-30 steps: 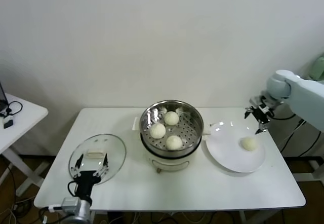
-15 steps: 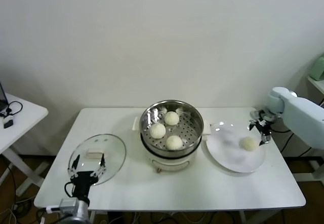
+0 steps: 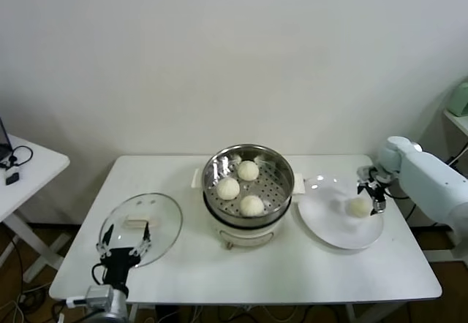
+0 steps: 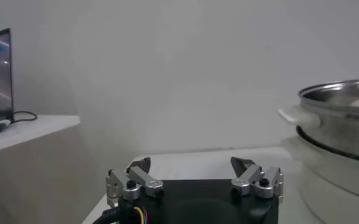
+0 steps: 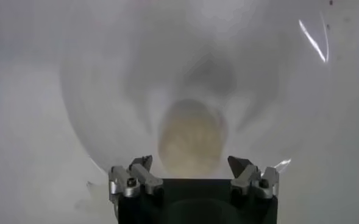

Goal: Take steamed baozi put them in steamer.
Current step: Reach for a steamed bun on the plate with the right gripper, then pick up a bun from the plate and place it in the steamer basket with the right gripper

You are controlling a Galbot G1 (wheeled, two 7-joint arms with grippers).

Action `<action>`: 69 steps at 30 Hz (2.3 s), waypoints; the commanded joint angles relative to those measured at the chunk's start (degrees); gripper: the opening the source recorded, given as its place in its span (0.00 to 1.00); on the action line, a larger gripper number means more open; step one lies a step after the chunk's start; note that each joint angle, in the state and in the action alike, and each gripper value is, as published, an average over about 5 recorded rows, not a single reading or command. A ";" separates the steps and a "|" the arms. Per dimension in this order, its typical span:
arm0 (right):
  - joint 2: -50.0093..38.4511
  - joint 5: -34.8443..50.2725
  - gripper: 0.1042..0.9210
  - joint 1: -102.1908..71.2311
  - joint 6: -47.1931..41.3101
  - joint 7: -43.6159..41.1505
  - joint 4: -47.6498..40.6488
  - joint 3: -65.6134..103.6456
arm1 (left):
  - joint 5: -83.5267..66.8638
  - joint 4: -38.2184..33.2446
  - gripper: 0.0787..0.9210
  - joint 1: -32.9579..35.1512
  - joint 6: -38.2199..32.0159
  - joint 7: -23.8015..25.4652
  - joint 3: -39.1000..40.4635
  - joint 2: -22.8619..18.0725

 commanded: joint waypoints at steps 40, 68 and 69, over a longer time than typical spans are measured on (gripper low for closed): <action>3.02 10.00 0.73 8.26 -2.14 -1.45 -2.20 -7.65 | -0.69 0.43 0.88 0.46 -0.52 0.07 -2.16 -0.44; 11.61 67.92 0.72 45.13 -23.70 5.34 28.33 -52.47 | -1.09 -0.35 0.88 0.17 -2.62 1.25 0.92 -0.85; 11.86 68.24 0.72 44.86 -24.09 5.94 29.31 -52.69 | -1.14 -0.38 0.88 0.19 -2.69 1.29 0.94 -0.83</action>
